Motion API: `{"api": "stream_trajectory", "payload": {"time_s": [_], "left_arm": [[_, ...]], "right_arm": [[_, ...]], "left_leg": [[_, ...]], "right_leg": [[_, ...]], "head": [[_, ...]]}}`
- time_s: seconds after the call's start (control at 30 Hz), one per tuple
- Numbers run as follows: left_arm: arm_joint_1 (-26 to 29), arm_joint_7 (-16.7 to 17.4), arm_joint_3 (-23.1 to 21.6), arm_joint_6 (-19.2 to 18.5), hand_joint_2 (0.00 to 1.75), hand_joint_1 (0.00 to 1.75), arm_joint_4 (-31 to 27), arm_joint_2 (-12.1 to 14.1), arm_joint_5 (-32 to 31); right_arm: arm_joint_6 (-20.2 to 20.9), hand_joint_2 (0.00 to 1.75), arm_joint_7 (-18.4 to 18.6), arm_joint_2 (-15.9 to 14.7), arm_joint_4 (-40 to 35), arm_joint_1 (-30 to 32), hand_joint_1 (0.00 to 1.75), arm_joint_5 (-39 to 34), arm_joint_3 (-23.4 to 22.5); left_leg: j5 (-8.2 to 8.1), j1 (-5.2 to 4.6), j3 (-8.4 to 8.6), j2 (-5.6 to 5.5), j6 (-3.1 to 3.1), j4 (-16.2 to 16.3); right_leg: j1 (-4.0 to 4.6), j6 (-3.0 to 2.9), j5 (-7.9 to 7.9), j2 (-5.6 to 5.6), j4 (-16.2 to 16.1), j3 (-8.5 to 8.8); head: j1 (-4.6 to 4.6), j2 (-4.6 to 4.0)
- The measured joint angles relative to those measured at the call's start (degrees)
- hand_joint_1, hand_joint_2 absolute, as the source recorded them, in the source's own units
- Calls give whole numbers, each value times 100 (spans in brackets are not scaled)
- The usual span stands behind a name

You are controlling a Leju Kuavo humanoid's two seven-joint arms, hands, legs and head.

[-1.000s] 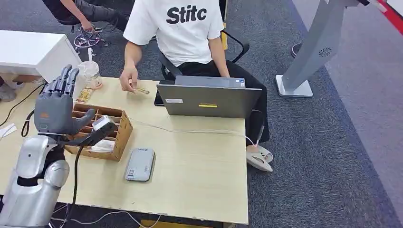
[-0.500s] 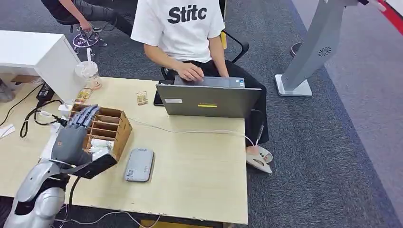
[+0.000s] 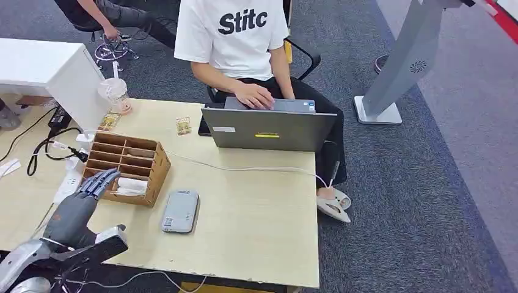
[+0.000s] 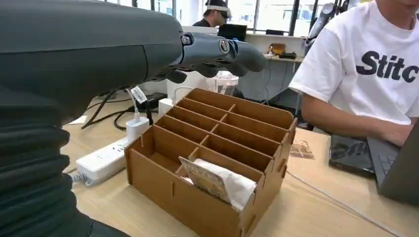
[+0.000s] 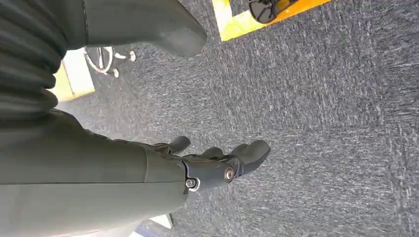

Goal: Pass the card to the sensor for recognition and then transmit it.

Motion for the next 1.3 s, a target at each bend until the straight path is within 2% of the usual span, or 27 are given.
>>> {"api": "stream_trajectory", "payload": {"time_s": [0.1,0.17,0.43,0.53,0.63,0.67,1.07,1.3], "left_arm": [[38,114,70,42,175,0,-37,66,-178],[32,295,103,234,175,0,-39,81,-622],[29,325,109,279,175,0,-39,79,-712],[-8,402,157,649,175,0,-39,-4,-1163],[-30,402,223,684,175,0,-35,-64,-1198],[-51,514,337,787,175,0,-9,-133,-1425],[-345,496,478,831,175,0,611,-374,-1610],[-571,325,649,973,175,0,1181,-407,-1604]], "right_arm": [[-9,175,2,0,0,2,0,22,-2],[-15,175,18,0,0,-2,0,37,-2],[-15,175,20,0,0,-2,0,39,-2],[-24,175,44,0,0,-2,0,70,-2],[-24,175,44,0,0,-4,0,87,-2],[-24,175,37,0,0,-5,0,122,-2],[-17,175,63,0,0,-10,0,203,-2],[-15,175,63,0,0,-15,0,297,-2]], "left_leg": [[0,1,0,0,0,0],[0,1,0,0,0,0],[0,1,0,0,0,0],[0,1,0,0,0,0],[0,0,0,0,0,0],[0,1,1,0,0,0],[1,0,0,0,0,0],[1,1,1,1,-1,0]], "right_leg": [[1,0,0,1,0,-1],[1,0,0,0,0,-3],[1,0,0,0,0,-3],[0,0,0,2,0,-2],[0,0,0,2,0,-2],[1,0,0,2,0,-3],[1,-1,0,2,0,-3],[1,-1,0,3,1,-3]], "head": [[0,0],[0,0],[-2,0],[0,0],[0,0],[2,0],[0,0],[0,0]]}}
